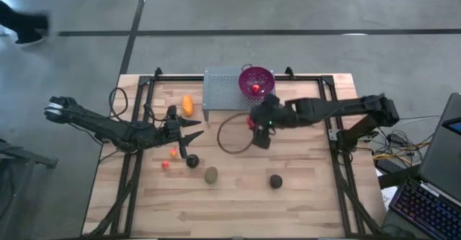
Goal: Pick & Place Fruit
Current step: Put the tomato into the purple strainer bowl on the shelf
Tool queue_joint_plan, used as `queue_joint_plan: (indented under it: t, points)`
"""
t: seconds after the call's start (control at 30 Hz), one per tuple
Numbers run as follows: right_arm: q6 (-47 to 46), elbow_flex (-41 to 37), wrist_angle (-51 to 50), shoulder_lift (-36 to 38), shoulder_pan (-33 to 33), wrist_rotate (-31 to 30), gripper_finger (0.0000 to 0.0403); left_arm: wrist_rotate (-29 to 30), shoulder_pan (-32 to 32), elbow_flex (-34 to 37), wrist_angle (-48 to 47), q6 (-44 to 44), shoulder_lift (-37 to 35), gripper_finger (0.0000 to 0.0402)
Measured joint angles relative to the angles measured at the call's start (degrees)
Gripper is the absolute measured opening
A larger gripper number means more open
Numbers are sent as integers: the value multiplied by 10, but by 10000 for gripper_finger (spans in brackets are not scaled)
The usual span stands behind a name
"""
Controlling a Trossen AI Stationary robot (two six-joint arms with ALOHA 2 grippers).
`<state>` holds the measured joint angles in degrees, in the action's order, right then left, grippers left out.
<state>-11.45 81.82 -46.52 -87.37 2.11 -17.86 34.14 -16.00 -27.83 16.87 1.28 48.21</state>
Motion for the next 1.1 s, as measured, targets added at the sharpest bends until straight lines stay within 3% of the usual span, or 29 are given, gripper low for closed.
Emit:
queue_joint_plan:
  t: [0.43,0.6,0.8,1.1]
  points:
    - [38,70,1,-2,-116,36,271,0,0,0,0,0,0,168]
    - [45,86,4,-2,-174,89,256,0,0,0,0,0,0,168]
    - [48,89,14,-2,-233,126,268,0,0,0,0,0,0,168]
    - [61,89,52,-35,-278,183,259,0,0,0,0,0,0,168]
